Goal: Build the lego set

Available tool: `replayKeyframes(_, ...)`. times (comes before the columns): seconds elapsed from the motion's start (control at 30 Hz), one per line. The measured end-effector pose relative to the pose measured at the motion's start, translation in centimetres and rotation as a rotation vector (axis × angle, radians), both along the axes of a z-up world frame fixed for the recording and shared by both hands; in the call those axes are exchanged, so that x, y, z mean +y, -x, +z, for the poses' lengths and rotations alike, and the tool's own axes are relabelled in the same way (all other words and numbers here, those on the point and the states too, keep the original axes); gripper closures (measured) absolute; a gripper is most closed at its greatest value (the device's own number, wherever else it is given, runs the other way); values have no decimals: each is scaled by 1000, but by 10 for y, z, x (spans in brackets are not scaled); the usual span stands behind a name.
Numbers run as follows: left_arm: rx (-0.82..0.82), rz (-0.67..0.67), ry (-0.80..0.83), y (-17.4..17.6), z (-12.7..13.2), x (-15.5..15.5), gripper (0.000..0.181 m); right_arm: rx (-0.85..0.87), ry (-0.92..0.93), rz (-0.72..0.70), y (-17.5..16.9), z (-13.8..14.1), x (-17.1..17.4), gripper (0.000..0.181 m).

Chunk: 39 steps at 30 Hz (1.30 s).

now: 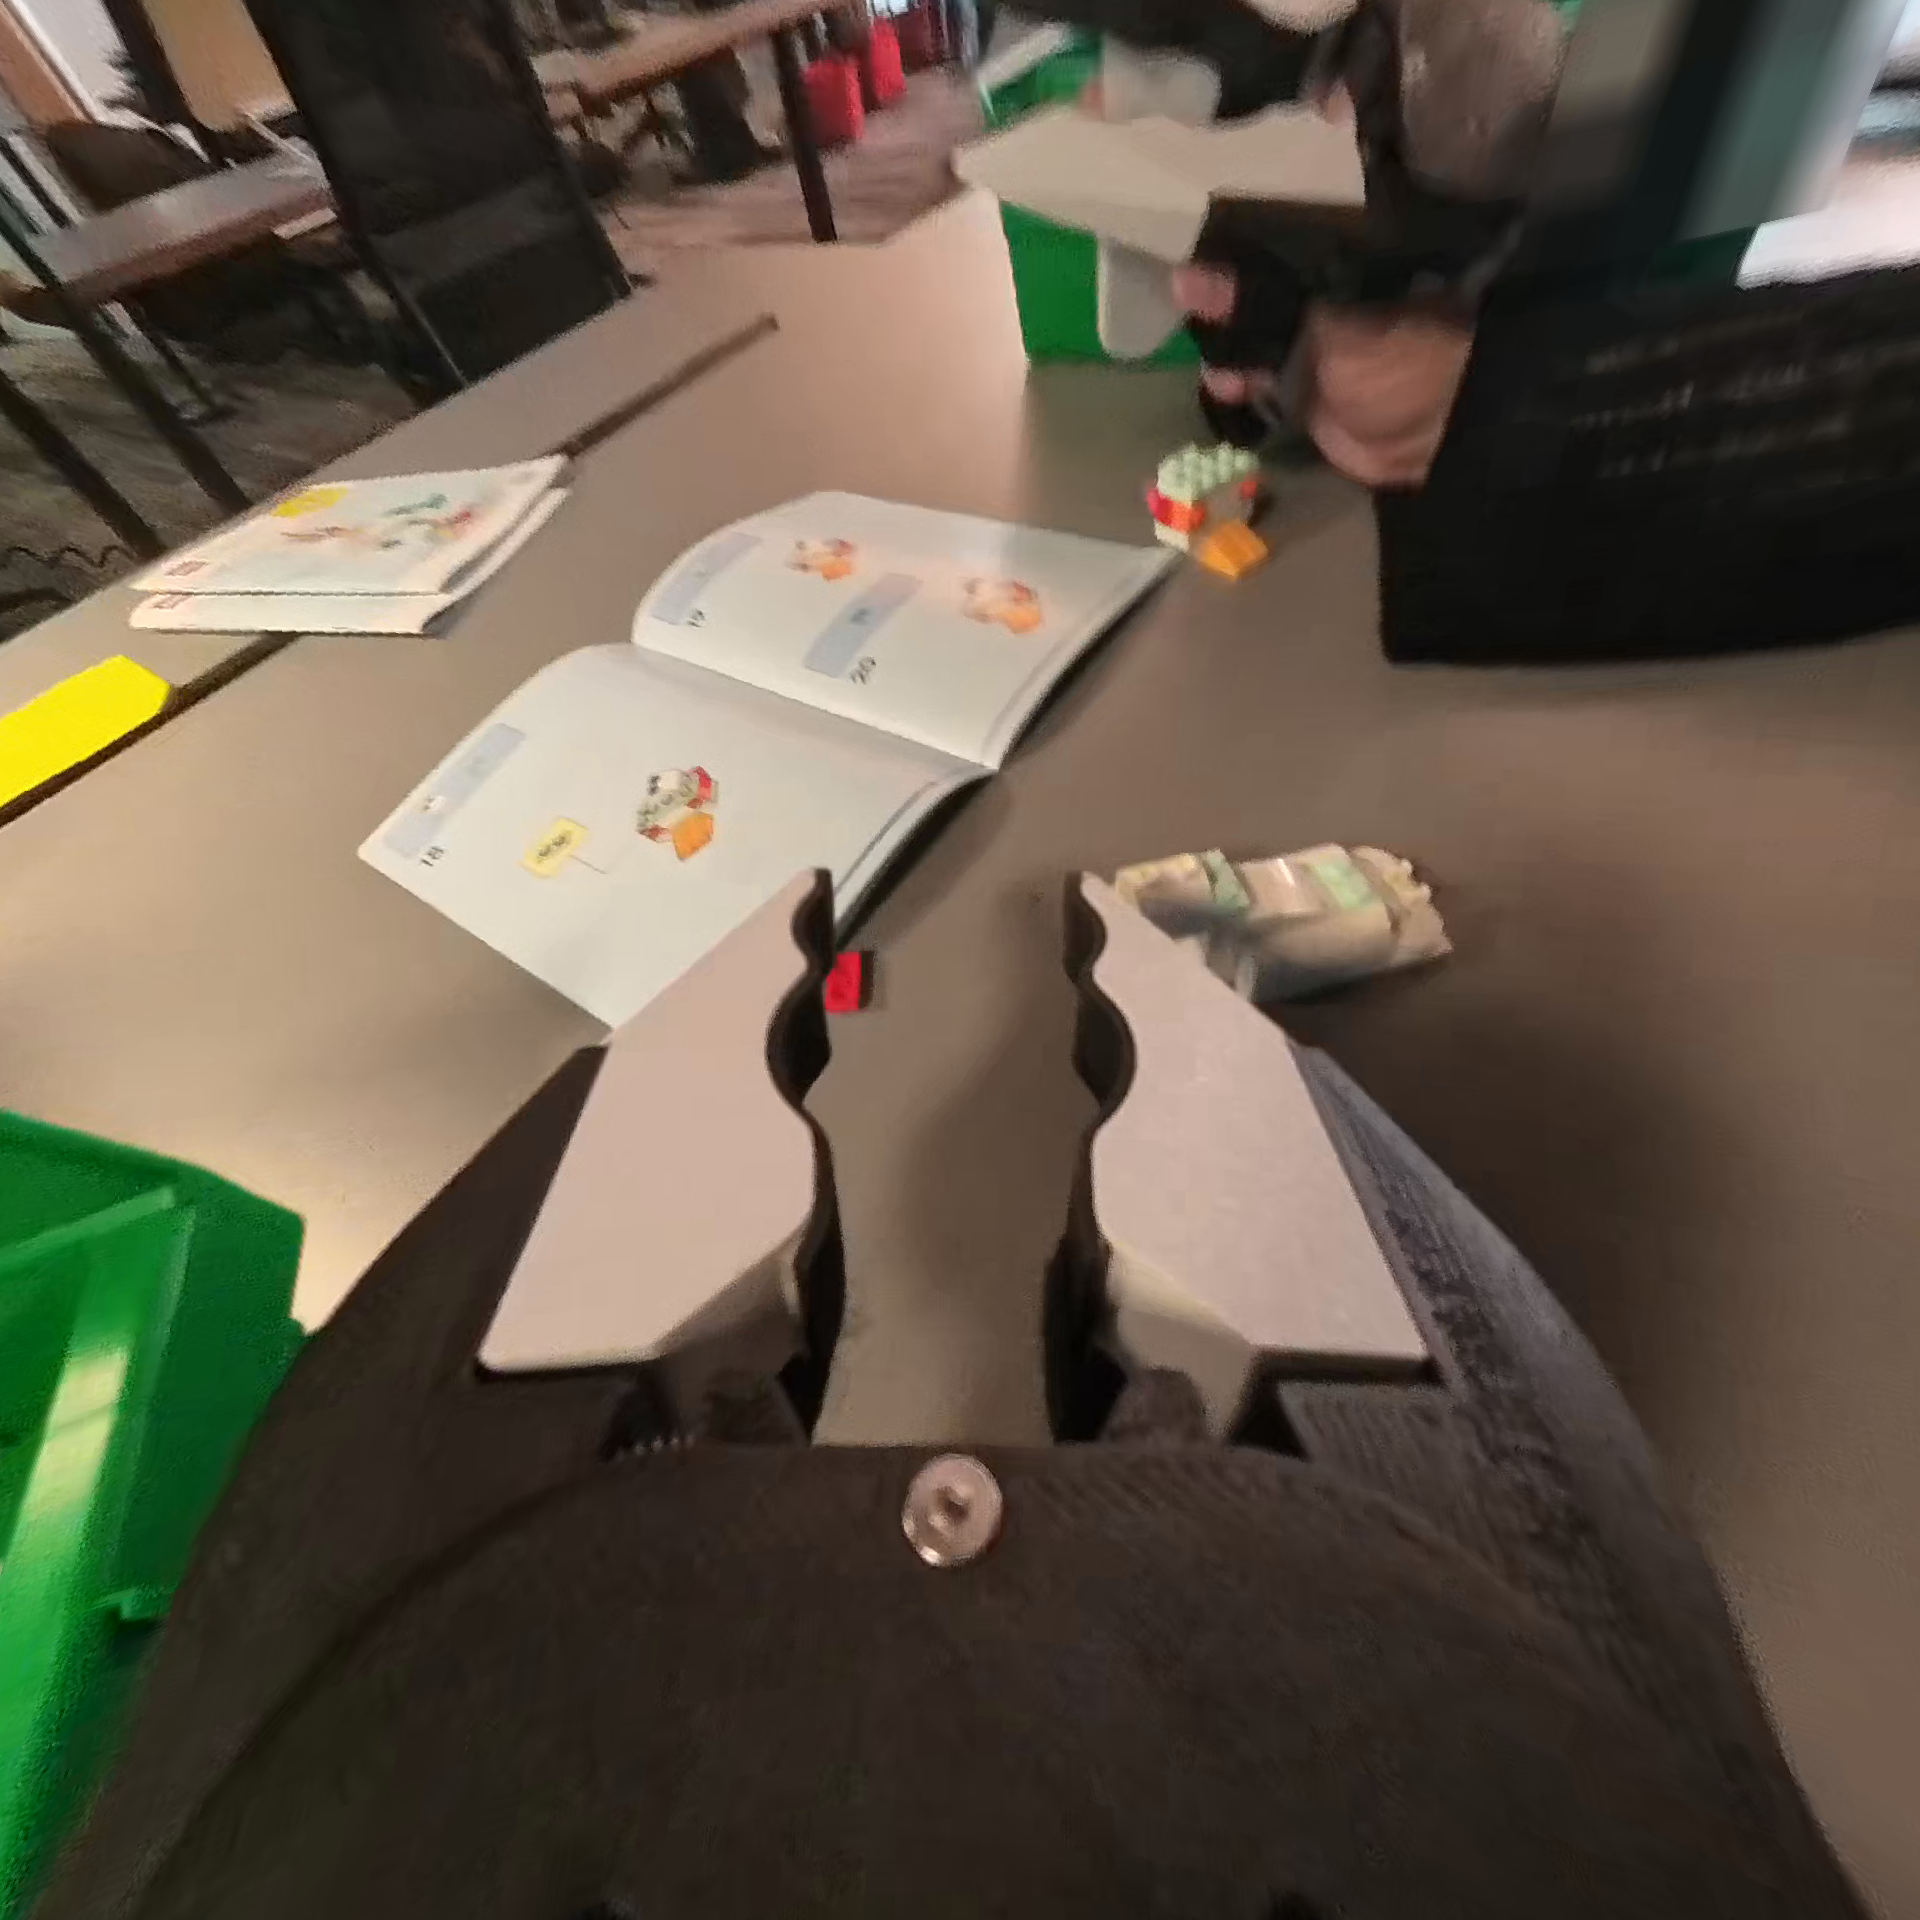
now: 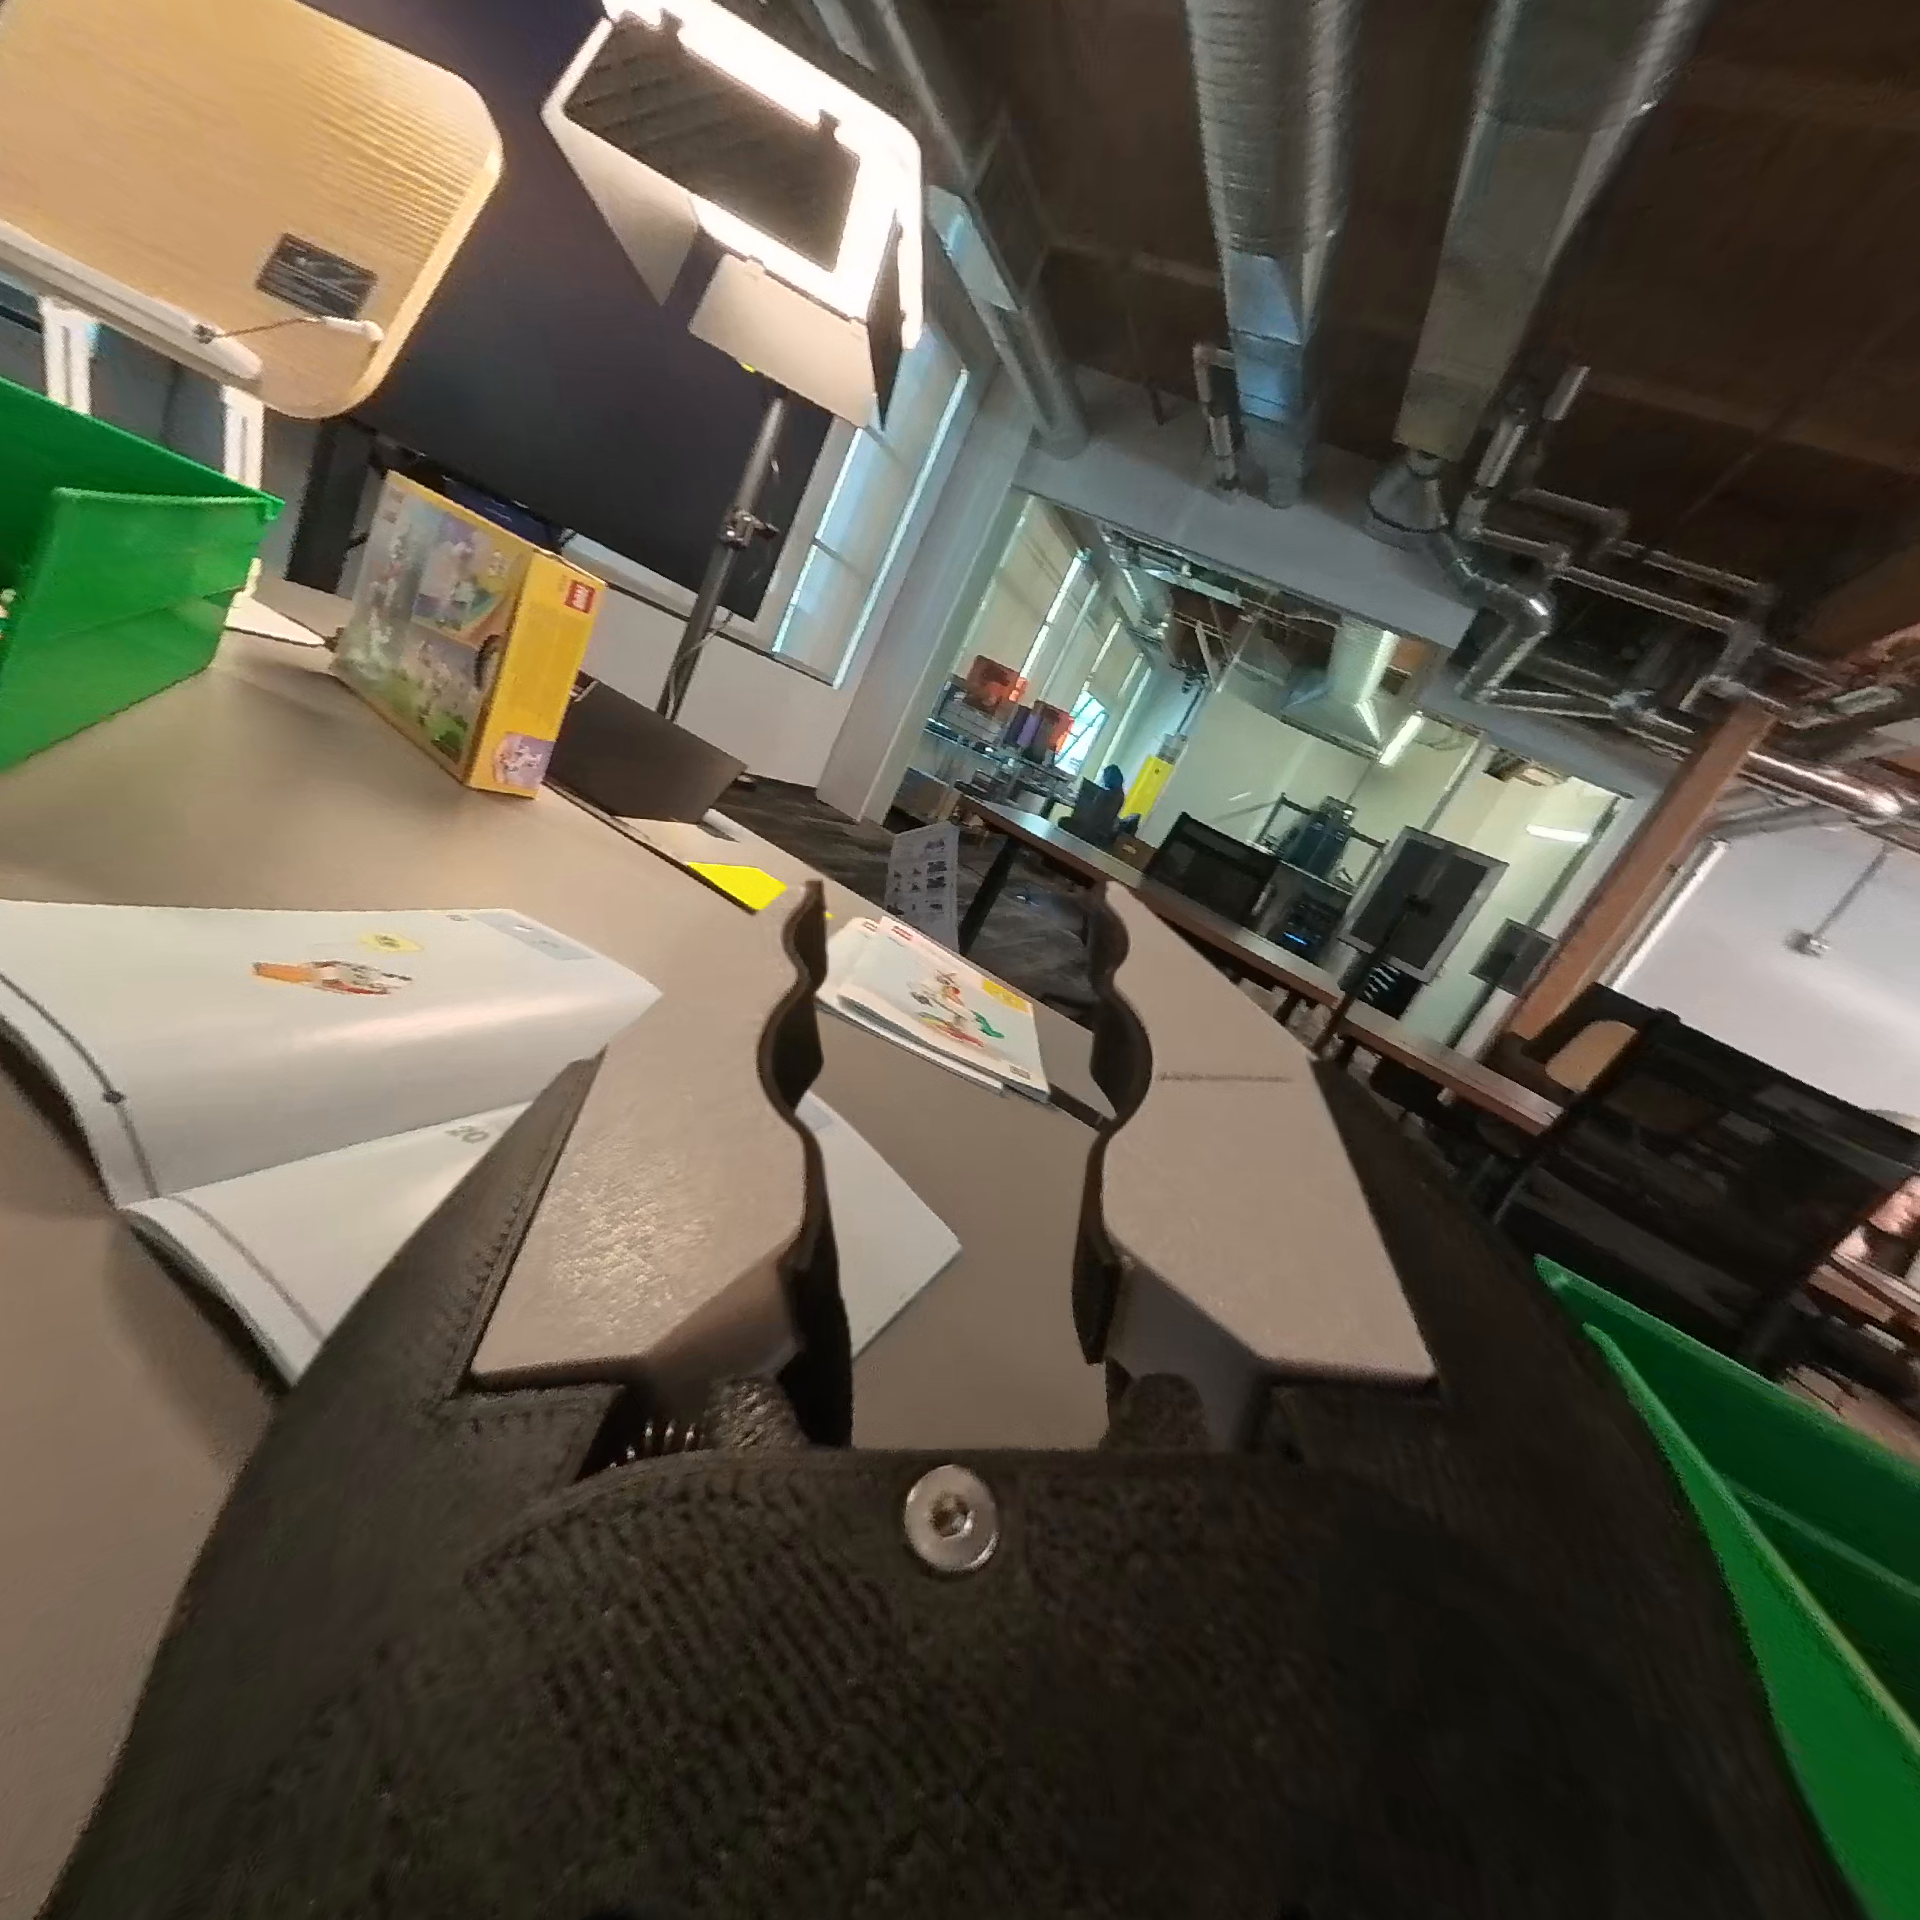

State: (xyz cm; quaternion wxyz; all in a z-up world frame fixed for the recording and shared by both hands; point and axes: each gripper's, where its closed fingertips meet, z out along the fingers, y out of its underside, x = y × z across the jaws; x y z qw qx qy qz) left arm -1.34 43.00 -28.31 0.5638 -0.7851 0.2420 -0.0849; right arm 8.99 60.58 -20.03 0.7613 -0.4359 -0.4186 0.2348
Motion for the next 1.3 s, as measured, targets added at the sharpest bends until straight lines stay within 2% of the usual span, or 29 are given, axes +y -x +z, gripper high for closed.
replayKeyframes(0.03,-48,10,-18,2,5,0,138,3,0,-19,-2,0,3,134)
replayKeyframes(0.13,-141,52,-56,12,16,2,137,-4,-9,-77,-6,0,9,139)
replayKeyframes(0.27,-171,37,-56,12,18,1,135,-24,-30,-107,-5,-2,11,144)
replayKeyframes(0.43,-141,-108,28,-10,6,-9,119,-29,-23,-120,-5,-4,16,146)
replayKeyframes(0.63,-15,-149,69,-22,-8,-11,115,-16,-3,-123,-6,-4,20,148)
replayKeyframes(0.77,24,-147,90,-23,-14,-10,115,-26,-12,-122,-5,-5,19,148)
replayKeyframes(1.03,1,-129,94,-20,-13,-8,115,-32,-21,-119,-3,-5,17,149)
replayKeyframes(1.3,-95,19,-13,7,7,1,117,-30,-25,-122,-4,-4,17,150)
